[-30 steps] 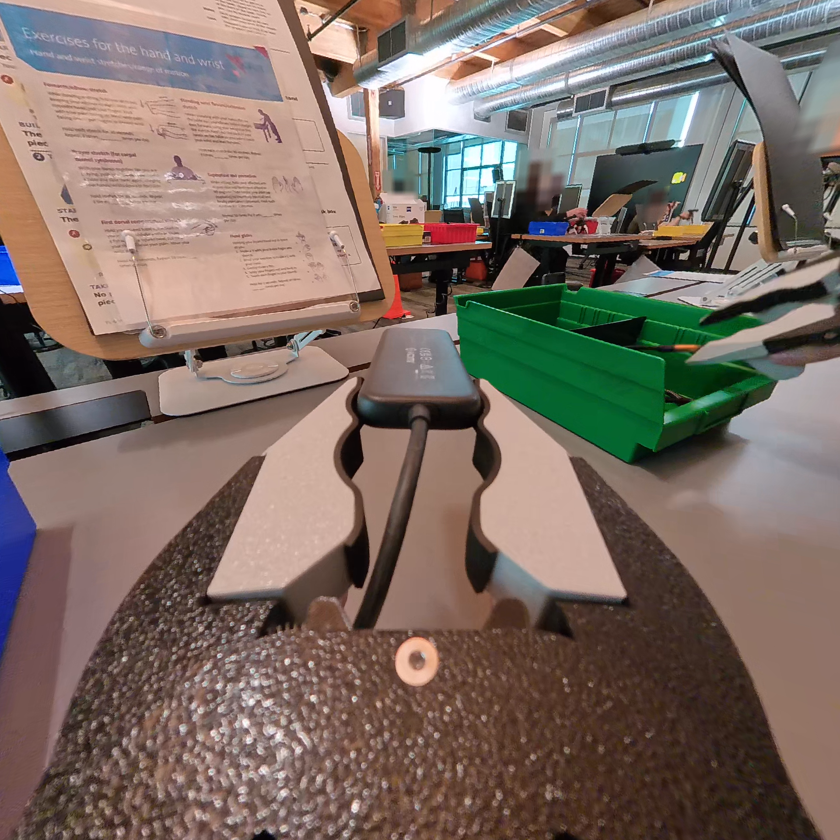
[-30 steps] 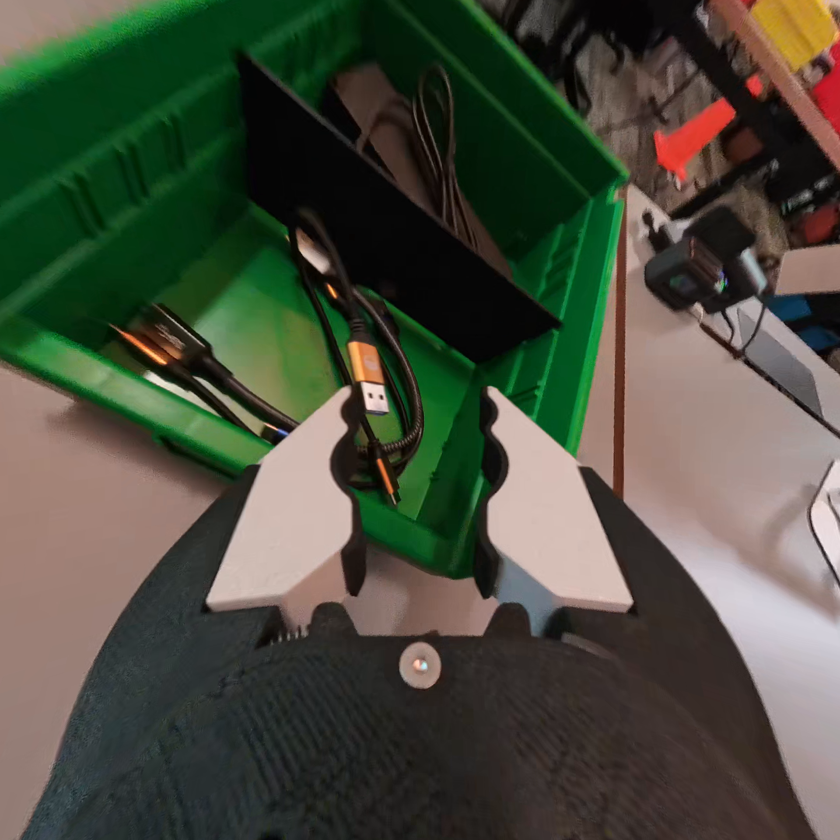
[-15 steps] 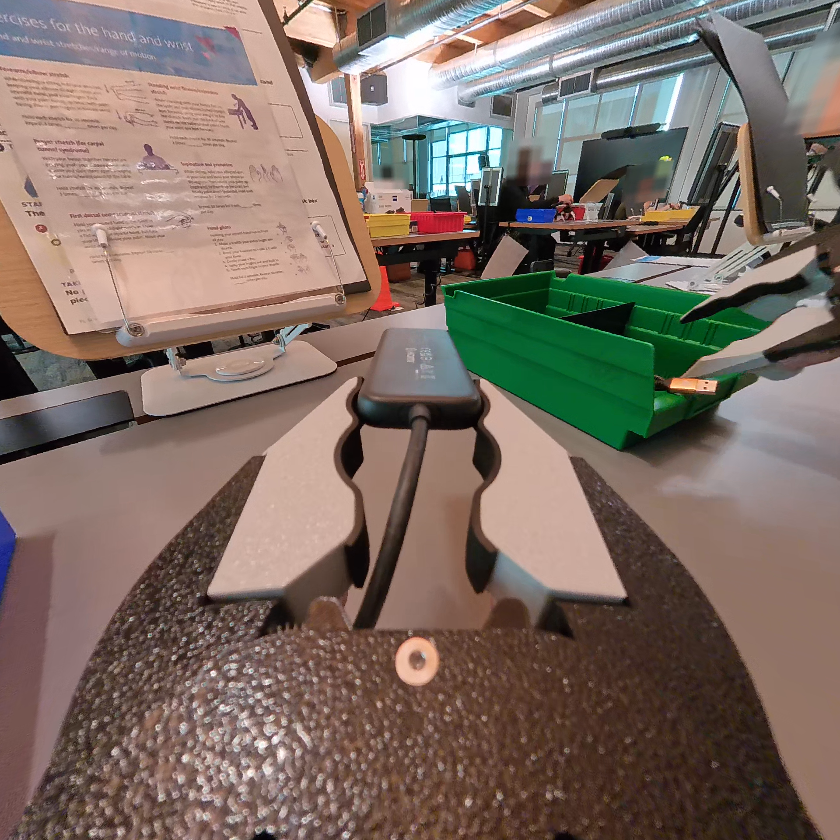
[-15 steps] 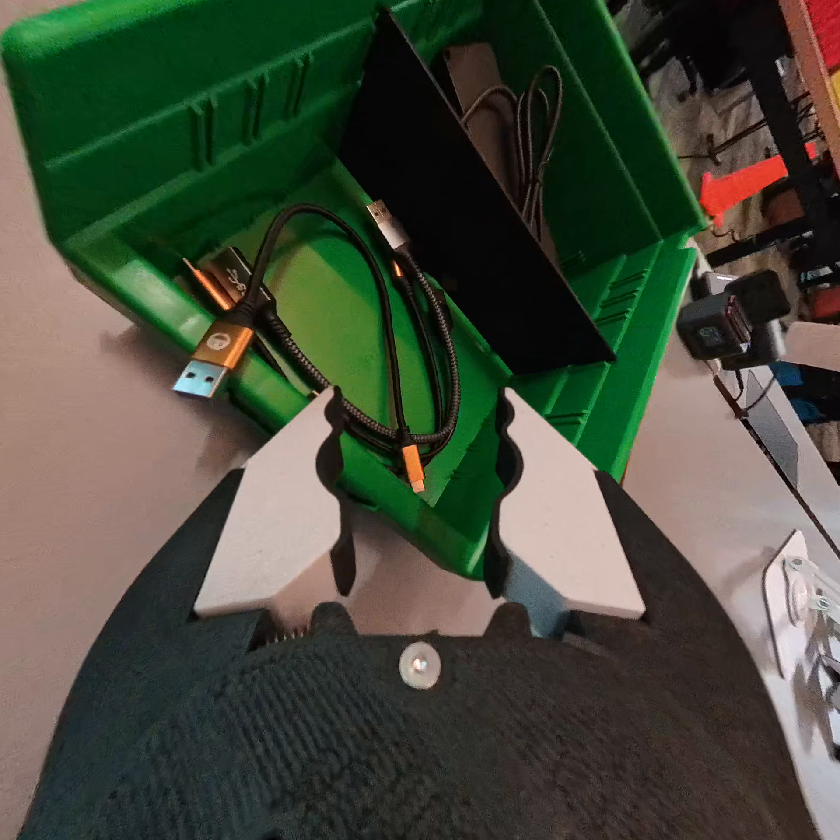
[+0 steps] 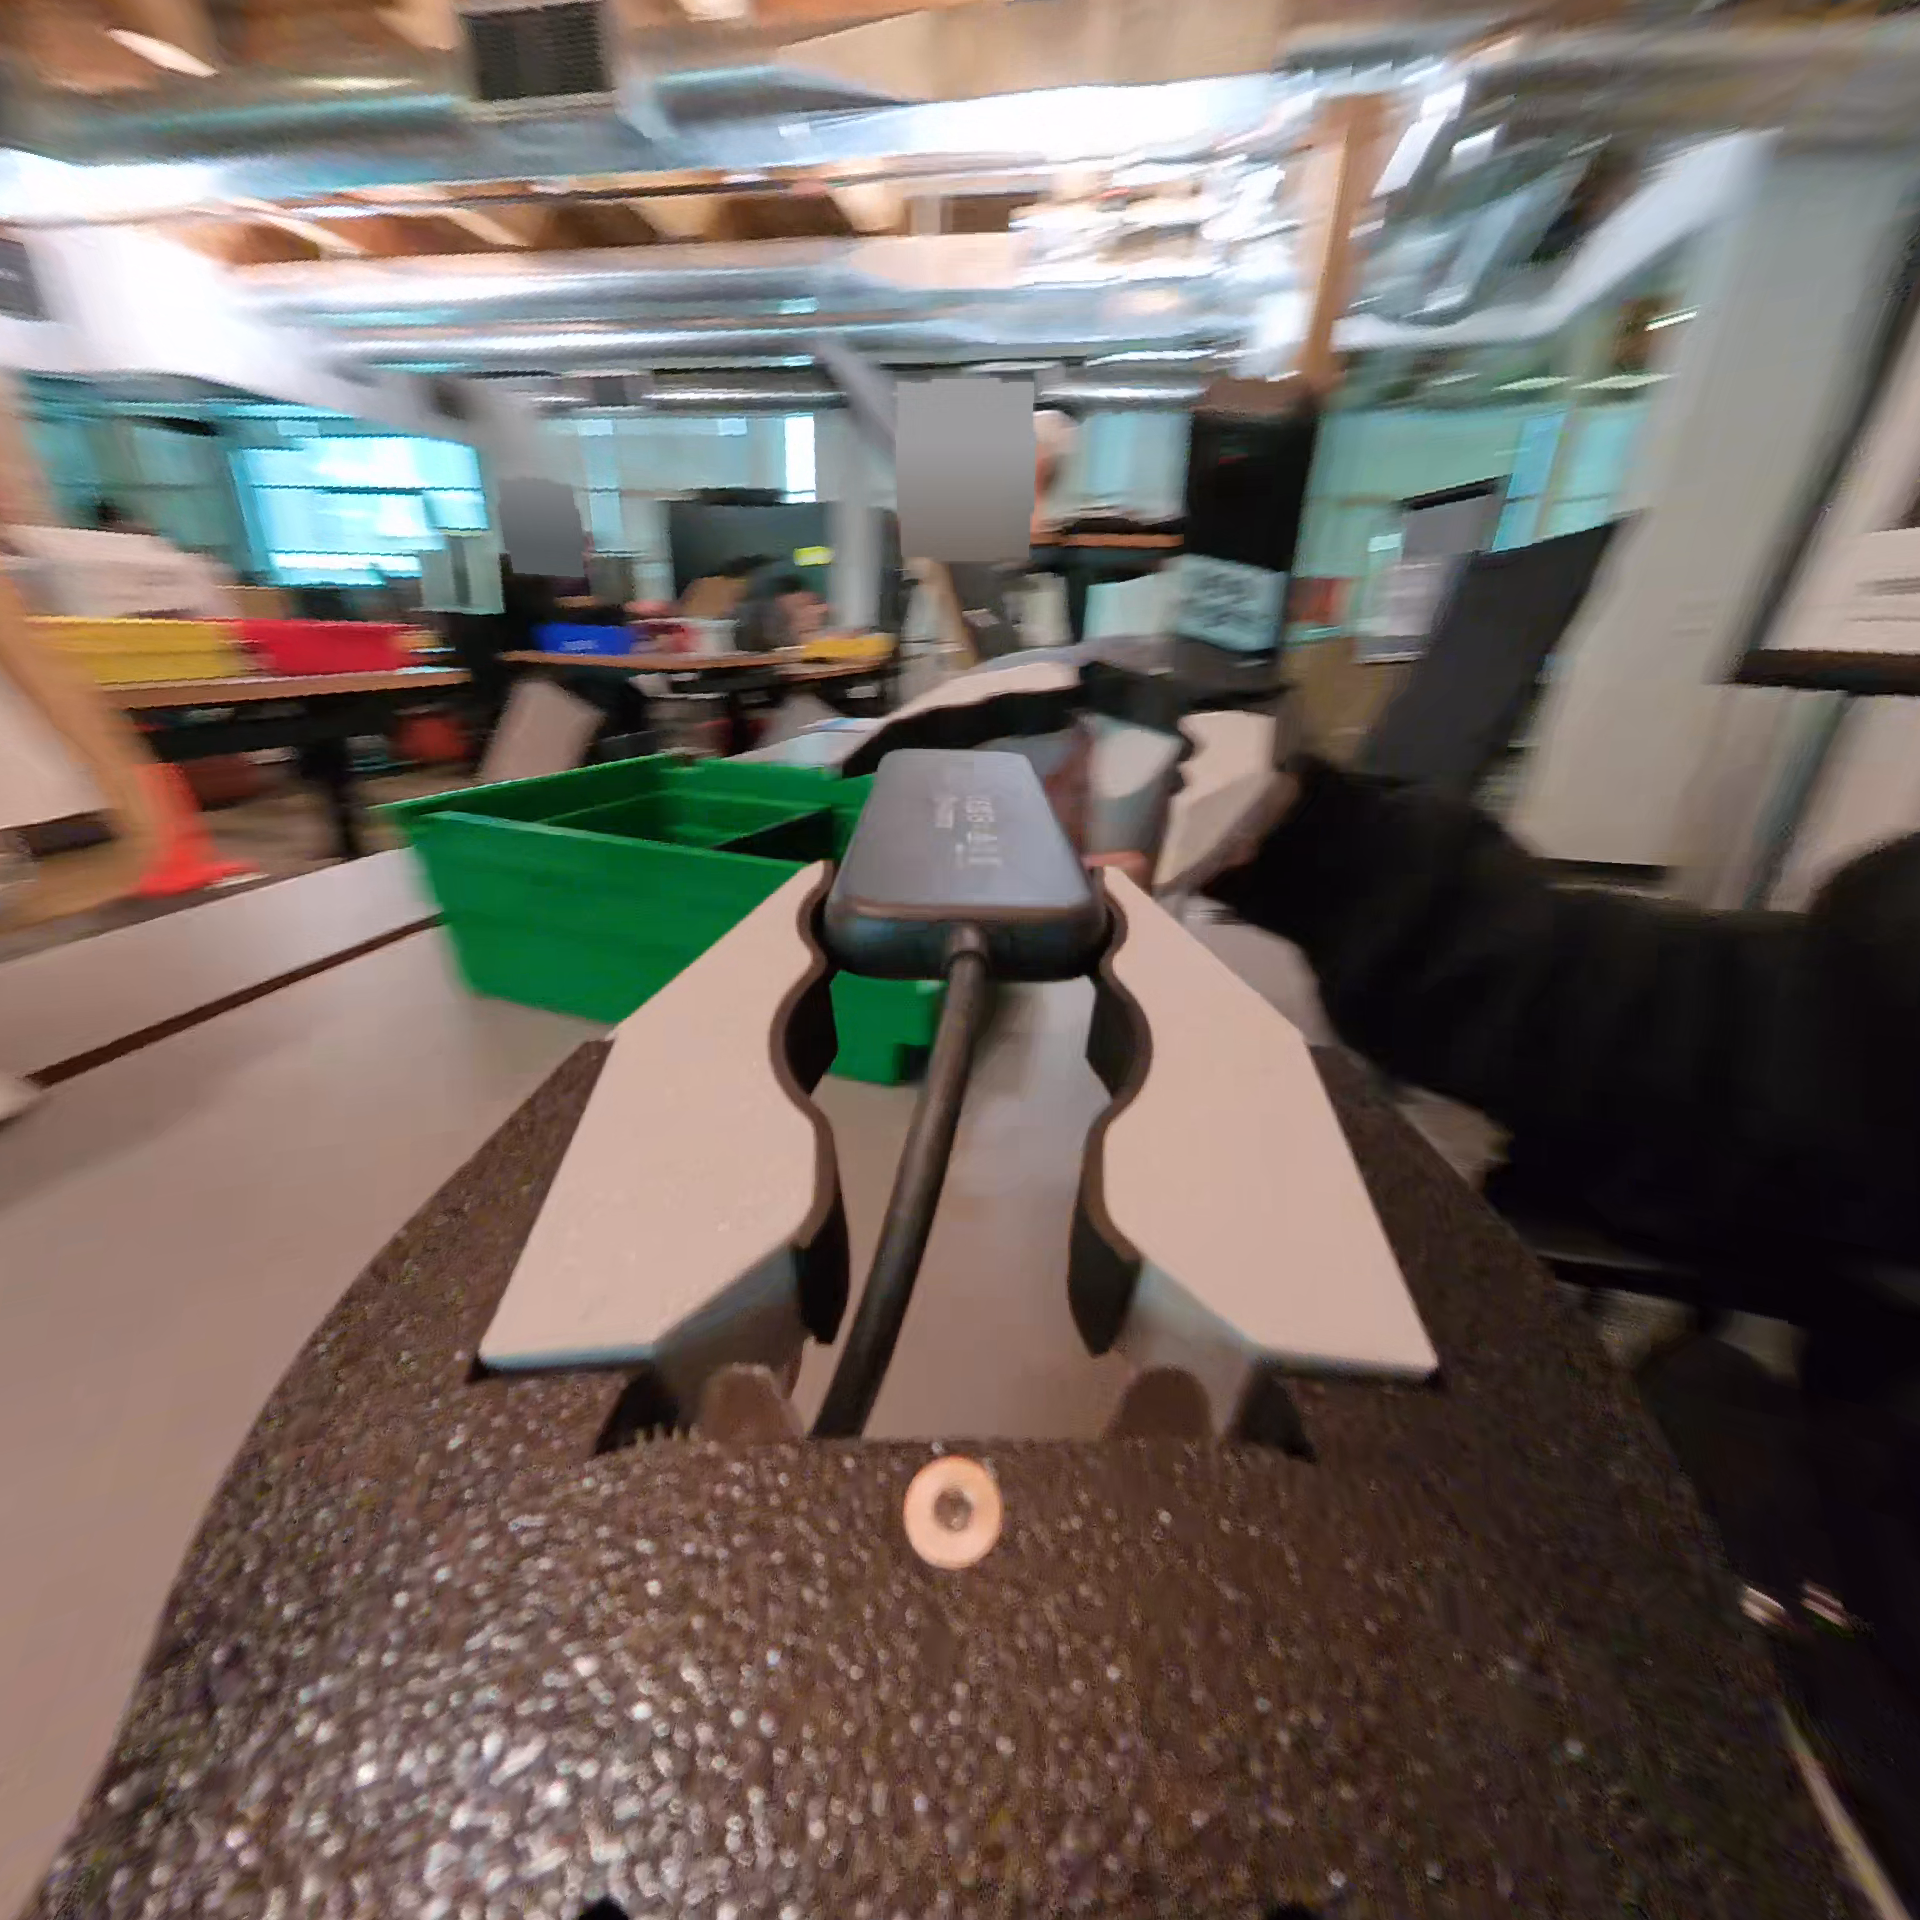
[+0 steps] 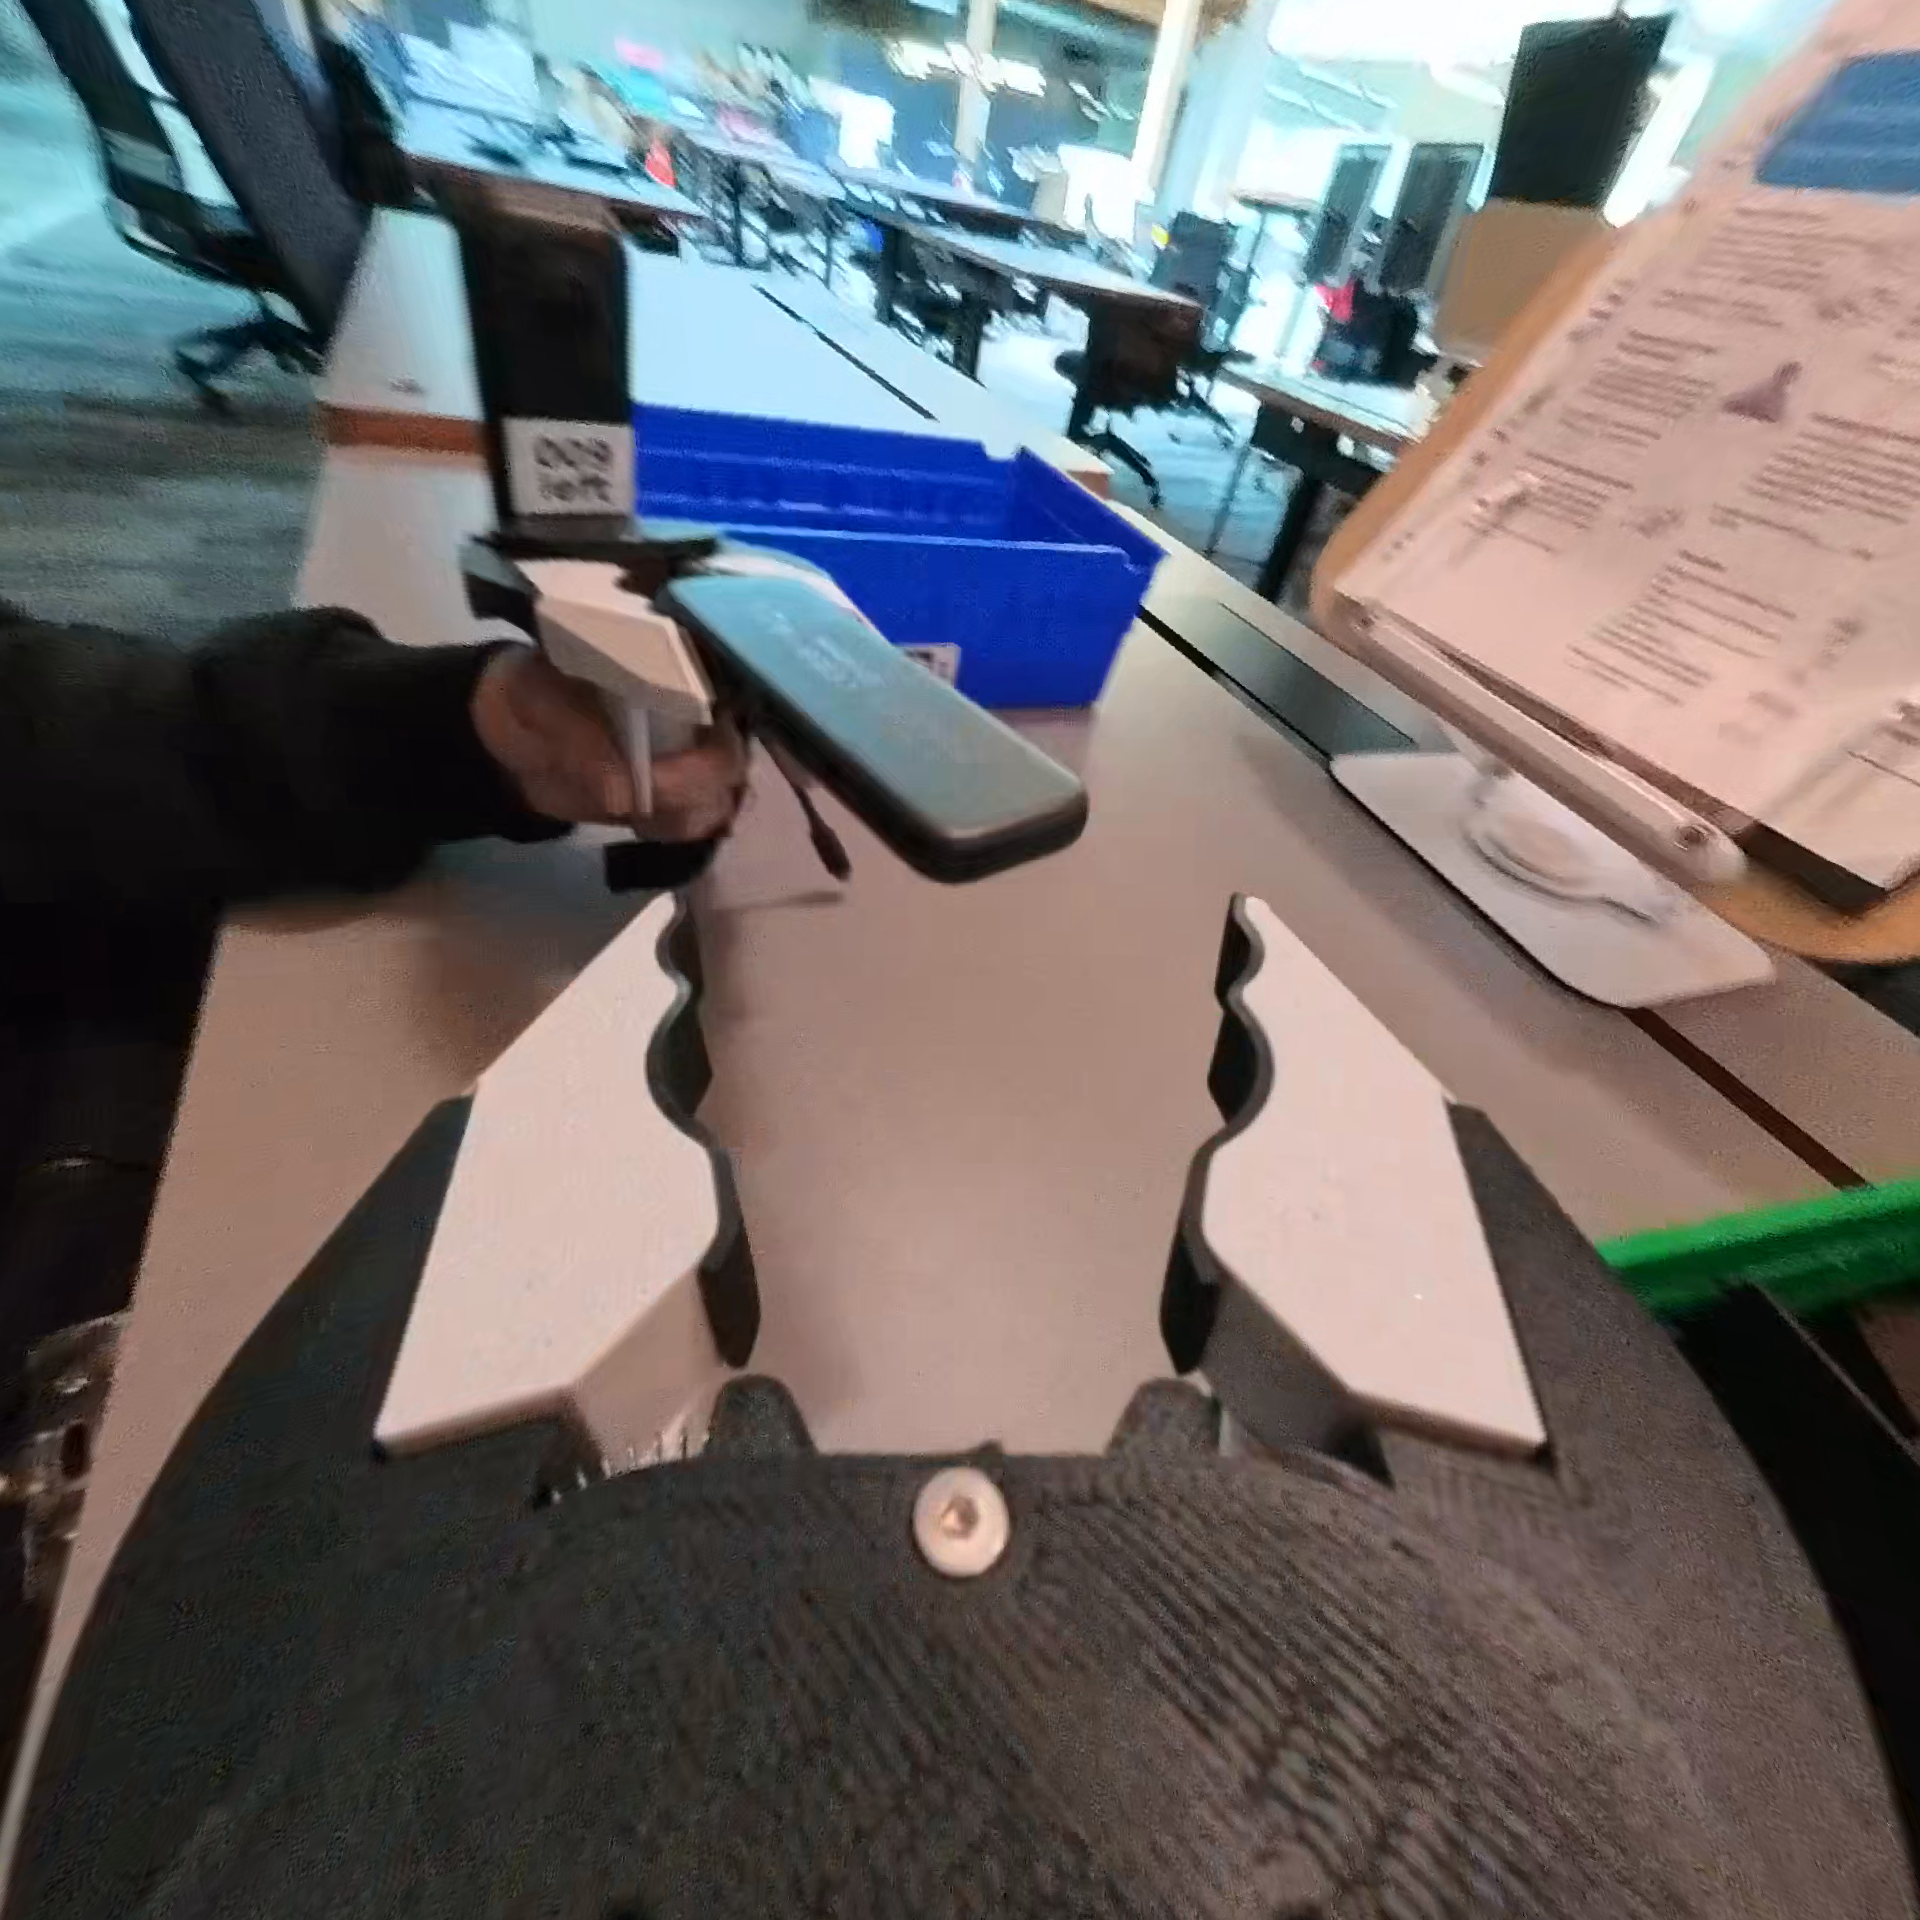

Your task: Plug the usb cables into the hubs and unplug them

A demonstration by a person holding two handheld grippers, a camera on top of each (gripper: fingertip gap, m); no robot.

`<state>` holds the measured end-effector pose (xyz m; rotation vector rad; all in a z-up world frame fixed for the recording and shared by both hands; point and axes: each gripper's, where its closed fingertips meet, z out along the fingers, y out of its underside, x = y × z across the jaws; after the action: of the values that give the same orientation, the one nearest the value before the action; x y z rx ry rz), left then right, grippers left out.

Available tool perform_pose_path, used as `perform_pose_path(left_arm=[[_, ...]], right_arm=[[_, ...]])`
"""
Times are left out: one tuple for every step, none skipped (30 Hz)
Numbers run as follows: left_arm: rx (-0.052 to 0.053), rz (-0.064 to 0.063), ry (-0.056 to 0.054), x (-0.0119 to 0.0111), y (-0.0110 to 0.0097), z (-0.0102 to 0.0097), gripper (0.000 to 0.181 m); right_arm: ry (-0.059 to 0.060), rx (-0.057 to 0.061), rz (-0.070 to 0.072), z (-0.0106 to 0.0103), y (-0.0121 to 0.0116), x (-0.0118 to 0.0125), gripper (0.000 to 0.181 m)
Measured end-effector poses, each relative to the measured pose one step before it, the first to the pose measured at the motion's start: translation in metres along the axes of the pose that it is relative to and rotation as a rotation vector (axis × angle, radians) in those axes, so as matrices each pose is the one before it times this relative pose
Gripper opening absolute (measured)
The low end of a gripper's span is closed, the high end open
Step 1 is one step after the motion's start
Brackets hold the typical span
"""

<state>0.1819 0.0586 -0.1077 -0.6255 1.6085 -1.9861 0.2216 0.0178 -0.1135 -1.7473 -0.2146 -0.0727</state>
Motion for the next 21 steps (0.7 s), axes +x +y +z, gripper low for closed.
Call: perform_pose_path(left_arm=[[0.006,-0.0199,0.0728,0.01095,-0.00092,0.0008,0.045],[0.0015,-0.0078,0.0567,0.00893,-0.00008,0.001,0.045],[-0.0037,-0.0022,0.0456,0.00738,0.00061,0.00132,0.045],[-0.0069,0.0009,0.0358,0.00613,0.00128,0.00171,0.045],[-0.0042,0.002,0.0209,0.00395,0.00106,0.00184,0.045],[-0.002,0.0043,0.0075,0.00176,0.00095,0.00159,0.045],[-0.0057,0.0021,0.0057,0.00118,0.00119,0.00107,0.045],[-0.0061,0.0001,0.0067,0.00096,0.00104,0.00053,0.045],[-0.001,0.0034,-0.0043,-0.00044,0.00027,0.00005,0.045],[-0.0031,0.0053,-0.0018,-0.00022,0.00065,-0.00012,0.045],[-0.0011,0.001,0.003,0.00052,0.00023,-0.00018,0.045],[0.0071,-0.0018,-0.0036,-0.00059,-0.00096,-0.00042,0.045],[0.0015,-0.0024,-0.0051,-0.00117,-0.00016,-0.00073,0.045],[0.0015,-0.0021,-0.0014,-0.00072,-0.00018,-0.00081,0.045],[0.0047,0.0016,0.0029,-0.00001,-0.00057,-0.00078,0.045],[0.0085,0.0039,0.0018,0.00048,-0.0011,-0.00047,0.044],[0.011,0.0085,0.0008,0.00096,-0.0013,0.0,0.044],[0.0122,0.009,-0.0088,-0.00033,-0.00112,0.0004,0.045],[0.0182,0.0024,-0.0243,-0.00271,-0.00167,0.00022,0.047],[0.0266,-0.003,-0.0369,-0.0049,-0.00377,-0.00007,0.06],[0.0329,-0.0065,-0.0386,-0.00559,-0.00602,-0.00144,0.078]], right_arm=[[-0.0659,0.0391,0.0133,0.0033,-0.00455,-0.01022,0.095],[-0.0631,0.0265,0.0101,0.00215,-0.00262,-0.00998,0.088],[-0.05,0.0229,0.0035,0.00186,-0.00184,-0.00863,0.084],[-0.0418,0.0229,-0.0031,0.00167,-0.00207,-0.00787,0.083],[-0.0378,0.0227,-0.0011,0.00155,-0.00231,-0.00725,0.078],[-0.0403,0.0142,0.0051,0.0018,-0.0015,-0.00703,0.073],[-0.0398,0.0092,0.007,0.00214,-0.00099,-0.00653,0.069],[-0.0249,0.0104,0.0045,0.00231,-0.0012,-0.00397,0.063],[-0.0086,0.0044,0.0061,0.00243,-0.00032,-0.00118,0.058],[-0.0033,0.0,0.0103,0.00243,0.00034,0.00001,0.057],[-0.0027,0.0078,0.0104,0.0018,-0.00089,0.00019,0.054],[0.0002,0.0132,0.0065,0.00137,-0.00151,0.00069,0.052],[0.0077,0.0054,0.0075,0.00086,-0.00061,0.00181,0.052],[0.0036,-0.0151,0.006,0.00088,0.00199,0.00152,0.052],[0.0053,-0.0305,0.0009,0.00108,0.00358,0.00123,0.051],[0.0045,-0.0277,-0.0067,0.00097,0.00286,0.00017,0.052],[-0.0014,-0.0115,-0.0076,0.00042,0.0003,-0.00105,0.052],[0.0018,0.0009,-0.0092,-0.00037,-0.00176,-0.00036,0.052],[0.009,0.0118,-0.0105,-0.00107,-0.00333,0.00073,0.052],[0.0017,0.0056,-0.0051,-0.00148,-0.00256,-0.00018,0.052],[0.0131,-0.0001,-0.0105,-0.00212,-0.00137,0.00165,0.052]])
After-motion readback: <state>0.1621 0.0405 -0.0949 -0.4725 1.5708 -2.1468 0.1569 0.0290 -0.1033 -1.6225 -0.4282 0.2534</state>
